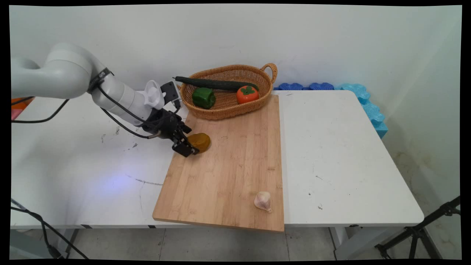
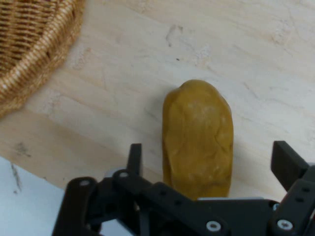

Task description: Pick up the potato from the cutting board, then place the picked object in the vegetable basket

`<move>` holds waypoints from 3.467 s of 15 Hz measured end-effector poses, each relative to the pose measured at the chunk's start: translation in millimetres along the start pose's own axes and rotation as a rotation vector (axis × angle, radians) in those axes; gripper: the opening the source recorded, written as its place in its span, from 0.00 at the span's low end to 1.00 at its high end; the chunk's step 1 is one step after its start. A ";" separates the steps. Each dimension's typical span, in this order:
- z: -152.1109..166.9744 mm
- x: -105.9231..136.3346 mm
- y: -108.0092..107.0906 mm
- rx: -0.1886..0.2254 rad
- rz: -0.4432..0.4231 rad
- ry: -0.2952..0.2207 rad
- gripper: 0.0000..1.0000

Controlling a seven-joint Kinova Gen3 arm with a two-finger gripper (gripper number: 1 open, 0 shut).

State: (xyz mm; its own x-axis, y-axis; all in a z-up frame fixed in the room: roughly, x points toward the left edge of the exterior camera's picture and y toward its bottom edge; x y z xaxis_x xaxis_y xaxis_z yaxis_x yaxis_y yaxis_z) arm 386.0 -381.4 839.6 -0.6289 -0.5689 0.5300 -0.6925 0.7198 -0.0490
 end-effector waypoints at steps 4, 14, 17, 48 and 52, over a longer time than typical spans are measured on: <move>5.7 -0.7 0.6 0.002 0.027 0.000 0.00; -2.3 13.6 -1.6 0.001 0.092 0.002 0.00; -15.2 32.3 -4.2 -0.009 0.114 0.014 0.00; 48.0 152.6 -130.8 0.130 0.021 0.075 0.00; 57.2 149.5 -133.8 0.129 0.013 0.084 1.00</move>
